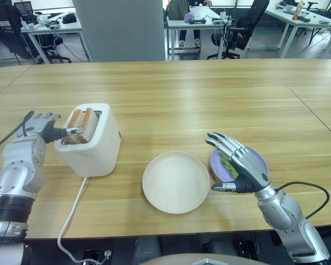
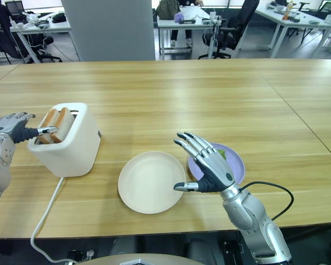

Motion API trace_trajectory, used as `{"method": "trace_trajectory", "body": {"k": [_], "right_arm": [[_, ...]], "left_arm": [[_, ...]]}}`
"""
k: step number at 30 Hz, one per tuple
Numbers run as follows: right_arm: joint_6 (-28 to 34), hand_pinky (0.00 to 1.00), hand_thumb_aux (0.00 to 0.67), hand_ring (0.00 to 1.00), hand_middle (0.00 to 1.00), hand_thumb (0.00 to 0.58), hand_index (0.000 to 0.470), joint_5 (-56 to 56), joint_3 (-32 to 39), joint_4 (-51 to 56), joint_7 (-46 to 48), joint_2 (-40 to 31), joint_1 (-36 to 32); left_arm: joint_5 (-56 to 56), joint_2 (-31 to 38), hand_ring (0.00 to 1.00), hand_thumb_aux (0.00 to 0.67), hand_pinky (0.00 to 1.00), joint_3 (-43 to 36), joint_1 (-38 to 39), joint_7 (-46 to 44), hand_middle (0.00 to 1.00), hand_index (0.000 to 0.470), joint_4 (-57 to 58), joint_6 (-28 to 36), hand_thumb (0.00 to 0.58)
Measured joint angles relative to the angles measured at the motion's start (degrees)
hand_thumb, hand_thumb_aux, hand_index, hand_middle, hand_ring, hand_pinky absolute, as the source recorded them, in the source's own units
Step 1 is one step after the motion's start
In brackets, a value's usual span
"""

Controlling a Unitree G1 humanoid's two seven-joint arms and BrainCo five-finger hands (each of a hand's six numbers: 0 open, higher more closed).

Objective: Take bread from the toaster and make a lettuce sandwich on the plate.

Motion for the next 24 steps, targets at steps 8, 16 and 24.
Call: {"method": "trace_trajectory", "body": {"k": [8,16,24], "right_arm": [[0.0,0.0,0.0,0.0,0.0,0.0,0.0,-0.1,0.3,0.1,0.6,-0.1,0.0],[0.0,0.0,0.0,0.0,0.0,0.0,0.0,-0.1,0.7,0.2,0.9,-0.1,-0.2],[0.0,0.0,0.0,0.0,0.0,0.0,0.0,-0.3,0.9,0.3,1.2,-0.2,-0.3]], "left_arm": [[-2.2,0.0,0.0,0.0,0.0,0.0,-1.7,4.8,0.0,0.0,0.5,-1.2,0.0],[-2.1,0.9,0.0,0.0,0.0,-0.5,-4.9,9.1,0.0,0.0,1.0,-3.2,0.0],[1.2,2.5,0.0,0.0,0.0,-6.5,-7.0,8.3,0.0,0.0,8.5,-3.5,0.0]]}}
